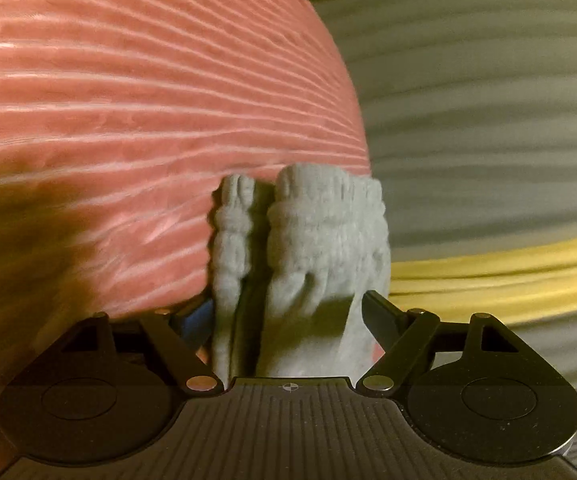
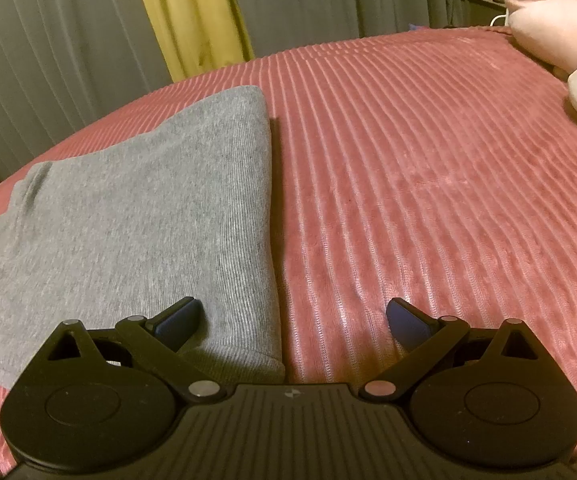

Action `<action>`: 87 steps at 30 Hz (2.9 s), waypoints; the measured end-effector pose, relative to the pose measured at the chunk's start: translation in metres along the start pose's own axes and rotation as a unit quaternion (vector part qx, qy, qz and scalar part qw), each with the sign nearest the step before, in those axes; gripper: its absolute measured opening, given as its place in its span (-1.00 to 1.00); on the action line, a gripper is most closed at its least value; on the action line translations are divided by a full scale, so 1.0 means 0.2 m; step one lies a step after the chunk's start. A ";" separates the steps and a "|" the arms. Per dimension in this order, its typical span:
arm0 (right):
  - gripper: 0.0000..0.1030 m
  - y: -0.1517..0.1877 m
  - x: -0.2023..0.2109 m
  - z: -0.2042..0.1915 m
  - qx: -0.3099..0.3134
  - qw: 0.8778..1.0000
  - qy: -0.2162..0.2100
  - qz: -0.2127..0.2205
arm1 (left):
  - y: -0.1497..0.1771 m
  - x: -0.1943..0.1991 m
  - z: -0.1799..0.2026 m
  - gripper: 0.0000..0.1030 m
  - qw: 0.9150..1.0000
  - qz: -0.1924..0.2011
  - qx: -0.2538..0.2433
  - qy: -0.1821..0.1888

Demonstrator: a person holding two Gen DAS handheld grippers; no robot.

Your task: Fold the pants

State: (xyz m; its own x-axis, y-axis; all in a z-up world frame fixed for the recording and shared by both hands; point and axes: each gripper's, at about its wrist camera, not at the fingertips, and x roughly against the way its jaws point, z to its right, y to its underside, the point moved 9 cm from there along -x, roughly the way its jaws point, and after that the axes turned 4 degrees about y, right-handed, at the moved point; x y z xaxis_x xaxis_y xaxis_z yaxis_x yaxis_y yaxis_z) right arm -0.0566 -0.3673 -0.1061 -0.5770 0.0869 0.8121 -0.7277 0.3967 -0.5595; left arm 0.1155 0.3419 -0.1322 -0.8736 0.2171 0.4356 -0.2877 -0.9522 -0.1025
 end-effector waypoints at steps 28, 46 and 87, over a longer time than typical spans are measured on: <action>0.93 0.00 0.01 -0.02 -0.003 1.000 0.022 0.008 | 0.06 0.09 0.28 -0.52 0.986 -0.038 -0.162 0.004; 0.92 -0.09 0.16 0.13 -0.078 0.994 0.002 0.071 | 1.94 0.27 1.20 -0.36 0.773 -0.201 -0.572 0.189; 0.81 -0.14 -0.07 -0.19 -0.179 0.954 -0.232 -0.068 | 1.22 0.01 0.36 0.59 0.895 -0.159 -0.374 -0.187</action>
State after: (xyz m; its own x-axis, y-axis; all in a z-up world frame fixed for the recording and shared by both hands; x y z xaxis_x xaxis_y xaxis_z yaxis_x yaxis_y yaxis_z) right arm -0.0149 -0.3441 -0.0951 -0.6490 -0.3685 0.6656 -0.6821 0.6693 -0.2945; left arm 0.0711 0.0938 -0.0908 -0.5486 0.2322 0.8032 -0.8027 -0.4149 -0.4284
